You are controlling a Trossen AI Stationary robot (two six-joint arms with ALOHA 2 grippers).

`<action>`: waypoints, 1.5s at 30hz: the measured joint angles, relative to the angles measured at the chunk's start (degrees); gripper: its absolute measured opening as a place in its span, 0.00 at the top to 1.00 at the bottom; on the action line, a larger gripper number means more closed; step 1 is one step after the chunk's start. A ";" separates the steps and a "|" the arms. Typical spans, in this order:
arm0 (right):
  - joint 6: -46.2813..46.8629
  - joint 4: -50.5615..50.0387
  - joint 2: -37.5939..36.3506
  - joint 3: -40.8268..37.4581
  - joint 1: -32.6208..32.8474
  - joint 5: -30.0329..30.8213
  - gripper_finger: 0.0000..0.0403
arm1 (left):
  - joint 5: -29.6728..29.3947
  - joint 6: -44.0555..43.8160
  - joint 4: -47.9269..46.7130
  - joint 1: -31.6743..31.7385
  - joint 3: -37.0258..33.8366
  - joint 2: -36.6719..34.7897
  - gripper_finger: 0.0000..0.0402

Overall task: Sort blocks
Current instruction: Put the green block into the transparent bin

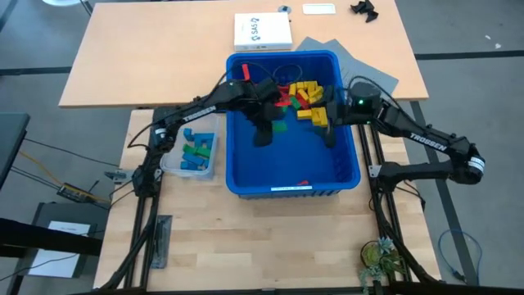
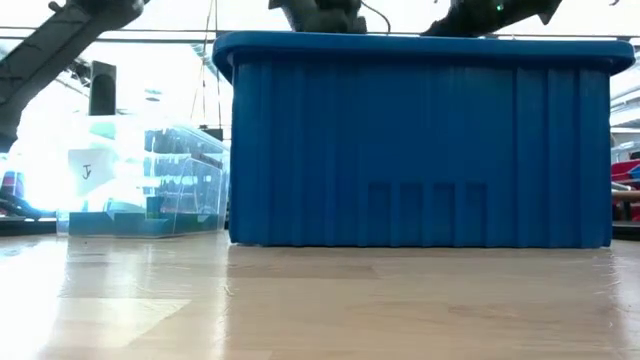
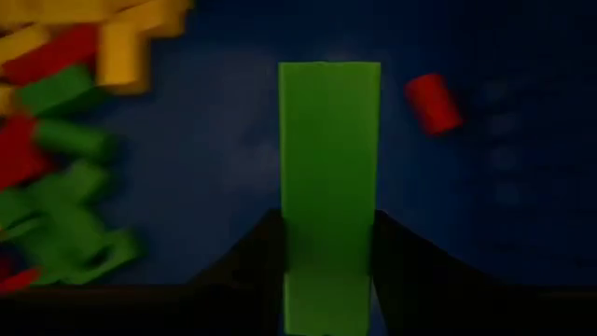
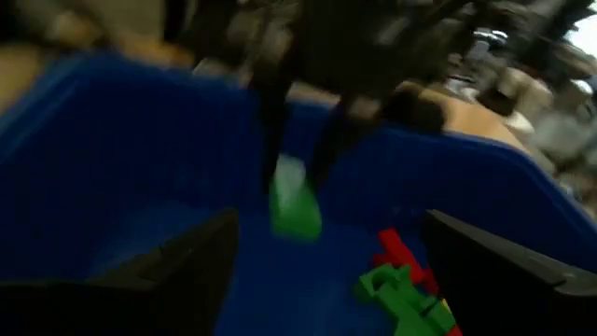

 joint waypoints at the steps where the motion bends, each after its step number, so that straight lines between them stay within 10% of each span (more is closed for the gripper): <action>1: -3.71 -0.59 0.34 0.00 1.27 0.06 0.18 | 2.20 -0.24 -0.39 -0.09 0.00 -0.71 0.67; 11: -30.93 2.35 4.03 0.00 14.13 9.53 0.31 | 17.58 -3.22 -2.05 -0.36 -0.02 -1.96 0.67; 26: -35.81 8.54 10.63 0.00 19.46 16.45 0.64 | 22.14 -3.52 -1.56 -0.64 -0.02 -1.77 0.67; 31: -36.48 8.73 10.94 0.04 19.63 18.04 0.86 | 20.66 -5.07 -0.30 -0.64 -0.02 -1.70 0.60; 38: -33.96 8.40 10.26 0.00 19.62 19.81 0.87 | 14.80 -9.12 -0.53 1.08 0.09 -2.03 0.34; 45: -24.35 9.64 10.07 0.46 19.67 23.27 0.87 | -1.64 -9.12 2.19 2.33 0.07 -8.00 0.31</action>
